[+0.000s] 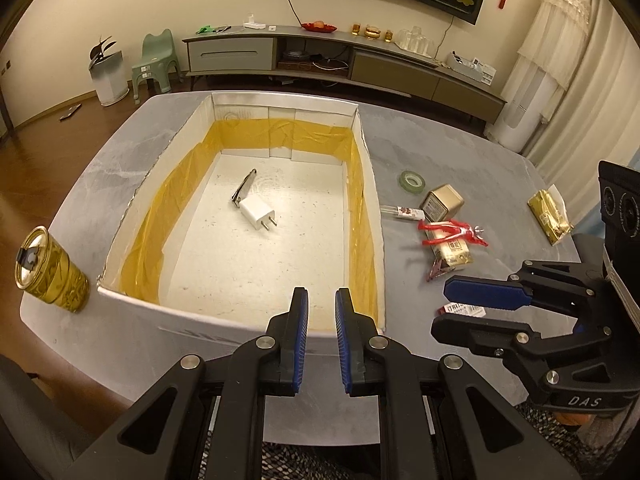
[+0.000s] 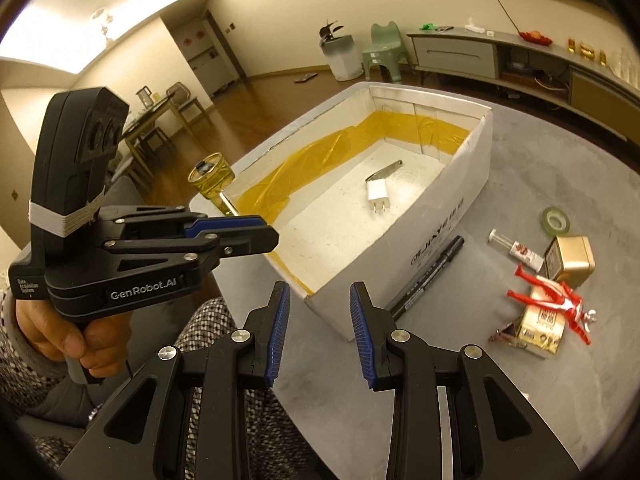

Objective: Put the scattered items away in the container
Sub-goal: 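Move both grippers back toward the remaining items on the table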

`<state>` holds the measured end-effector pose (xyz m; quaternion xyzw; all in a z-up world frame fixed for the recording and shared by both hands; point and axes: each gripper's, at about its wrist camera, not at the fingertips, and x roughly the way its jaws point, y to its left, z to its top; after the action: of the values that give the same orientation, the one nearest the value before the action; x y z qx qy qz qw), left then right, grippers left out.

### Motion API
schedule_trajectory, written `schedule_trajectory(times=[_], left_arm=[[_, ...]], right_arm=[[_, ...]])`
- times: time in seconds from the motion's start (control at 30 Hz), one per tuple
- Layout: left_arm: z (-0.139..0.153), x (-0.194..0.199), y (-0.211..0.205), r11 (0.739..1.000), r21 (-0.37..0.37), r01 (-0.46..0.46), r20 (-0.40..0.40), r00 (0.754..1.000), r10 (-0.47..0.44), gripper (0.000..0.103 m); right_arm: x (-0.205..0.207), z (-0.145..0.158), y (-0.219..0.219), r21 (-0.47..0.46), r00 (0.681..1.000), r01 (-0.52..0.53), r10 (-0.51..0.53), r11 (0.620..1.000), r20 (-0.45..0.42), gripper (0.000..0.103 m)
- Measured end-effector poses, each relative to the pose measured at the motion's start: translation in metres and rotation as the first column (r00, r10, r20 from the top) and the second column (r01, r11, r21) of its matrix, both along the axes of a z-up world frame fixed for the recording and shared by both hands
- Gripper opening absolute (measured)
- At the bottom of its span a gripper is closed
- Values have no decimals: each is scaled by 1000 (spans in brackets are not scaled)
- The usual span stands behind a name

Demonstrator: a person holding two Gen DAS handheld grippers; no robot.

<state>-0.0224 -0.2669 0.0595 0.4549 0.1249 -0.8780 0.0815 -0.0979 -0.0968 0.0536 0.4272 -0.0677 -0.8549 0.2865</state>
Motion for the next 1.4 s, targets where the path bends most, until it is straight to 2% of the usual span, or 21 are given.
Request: schedule_trajectory(times=[0.37,0.87,1.2,1.4], left_arm=[[-12,14,31,1000,3,16,17,1000,-16,15],[-23,22,67,999,-37,2,18,1000,-1,15],[-34,5,87,999,-30,17,40,999,-16,15],[-41,-13,104,999,-23,46,51,998,-45,15]], right_arm=[[21,-13,12,-11,1000,2,-2,1000,5,34],[45,-18,38,-28,1000,14,-15,1000,-18,34],[48,-22,76,-77,998,69,-69,995,2,34],[45,-21,100,-66,992,126,-126,990,-2,34]])
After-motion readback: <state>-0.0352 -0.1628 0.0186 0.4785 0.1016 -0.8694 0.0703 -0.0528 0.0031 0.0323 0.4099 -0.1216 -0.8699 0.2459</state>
